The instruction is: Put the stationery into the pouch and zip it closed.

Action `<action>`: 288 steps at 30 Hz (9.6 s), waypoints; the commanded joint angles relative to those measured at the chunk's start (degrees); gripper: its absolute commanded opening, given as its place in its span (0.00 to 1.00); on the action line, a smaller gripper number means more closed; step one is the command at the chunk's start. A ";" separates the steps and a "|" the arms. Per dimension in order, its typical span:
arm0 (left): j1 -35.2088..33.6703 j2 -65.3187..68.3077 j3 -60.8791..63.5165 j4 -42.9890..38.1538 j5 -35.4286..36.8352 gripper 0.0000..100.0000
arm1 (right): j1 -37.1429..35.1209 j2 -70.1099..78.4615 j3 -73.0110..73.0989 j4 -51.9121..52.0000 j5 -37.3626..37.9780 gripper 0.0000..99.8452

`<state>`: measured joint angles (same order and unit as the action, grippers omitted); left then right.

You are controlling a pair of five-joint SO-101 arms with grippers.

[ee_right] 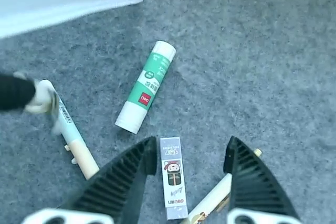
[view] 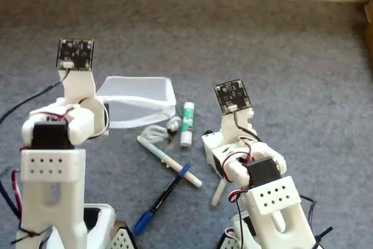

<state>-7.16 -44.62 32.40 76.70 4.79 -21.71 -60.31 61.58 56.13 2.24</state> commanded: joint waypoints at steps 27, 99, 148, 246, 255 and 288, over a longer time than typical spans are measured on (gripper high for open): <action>-5.85 10.68 -15.52 13.80 5.10 0.01 | -4.44 9.71 -1.10 -1.63 3.43 0.20; -6.90 10.24 -12.00 11.96 5.36 0.01 | -0.84 31.43 -14.20 -3.65 8.26 0.01; 2.15 28.09 -45.85 24.00 7.65 0.01 | -0.92 -0.22 -17.10 8.57 -4.22 0.01; 1.54 35.74 -45.05 23.74 12.66 0.01 | -21.49 0.04 -1.71 -67.56 -3.78 0.01; 1.63 36.09 -44.97 23.74 12.75 0.01 | -21.32 0.13 5.14 -77.85 -3.78 0.01; 1.54 35.82 -43.03 23.74 12.75 0.01 | -20.00 13.85 0.84 -89.63 -4.04 0.01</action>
<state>-4.79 -9.71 -11.21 100.18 16.84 -42.46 -46.33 66.42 -31.34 -1.45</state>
